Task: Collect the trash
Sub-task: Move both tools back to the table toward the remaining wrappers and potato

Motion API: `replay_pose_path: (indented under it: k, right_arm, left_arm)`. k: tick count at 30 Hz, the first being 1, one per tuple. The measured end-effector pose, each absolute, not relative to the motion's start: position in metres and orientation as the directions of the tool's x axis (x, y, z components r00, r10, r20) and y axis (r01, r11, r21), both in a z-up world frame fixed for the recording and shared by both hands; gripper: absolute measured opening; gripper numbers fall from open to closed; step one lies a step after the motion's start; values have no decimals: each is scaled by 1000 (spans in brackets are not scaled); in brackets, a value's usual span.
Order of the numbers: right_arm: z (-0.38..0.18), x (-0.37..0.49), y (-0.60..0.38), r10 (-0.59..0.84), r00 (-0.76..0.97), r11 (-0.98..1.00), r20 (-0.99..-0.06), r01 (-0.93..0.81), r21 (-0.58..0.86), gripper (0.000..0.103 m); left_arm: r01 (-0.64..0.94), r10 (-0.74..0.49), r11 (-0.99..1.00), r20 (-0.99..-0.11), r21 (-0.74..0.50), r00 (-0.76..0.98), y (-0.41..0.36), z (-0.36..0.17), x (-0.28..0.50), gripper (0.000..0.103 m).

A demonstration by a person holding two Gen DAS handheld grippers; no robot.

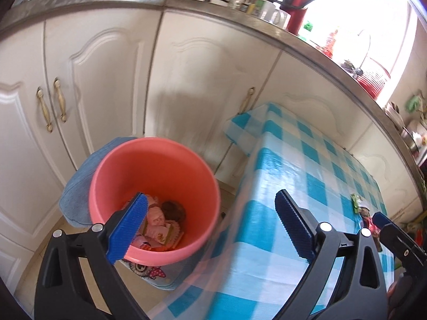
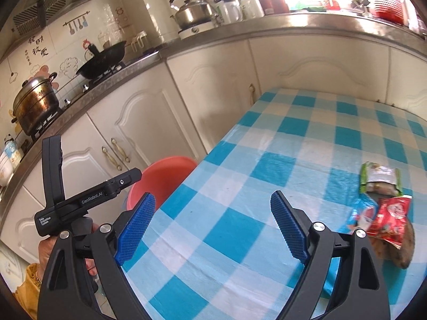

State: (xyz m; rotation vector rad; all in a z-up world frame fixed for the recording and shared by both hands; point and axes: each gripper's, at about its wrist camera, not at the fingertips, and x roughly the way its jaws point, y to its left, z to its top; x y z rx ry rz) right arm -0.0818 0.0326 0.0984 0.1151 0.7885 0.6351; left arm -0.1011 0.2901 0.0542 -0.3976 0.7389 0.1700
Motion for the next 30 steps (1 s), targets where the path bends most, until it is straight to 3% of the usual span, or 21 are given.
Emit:
replay_pose_path:
  k: [5, 26, 30]
  right_arm:
    - [102, -87, 10, 554, 562, 827, -614, -453, 332, 92]
    - [105, -108, -123, 477, 698, 868, -533, -281, 409, 94]
    - [100, -109, -152, 436, 728, 881, -529, -228, 414, 96]
  left_arm:
    - [-231, -9, 937, -680, -262, 733, 262, 62, -100, 96]
    - [35, -102, 993, -692, -111, 714, 134, 73, -99, 96]
    - [94, -184, 981, -663, -168, 725, 117, 72, -101, 96]
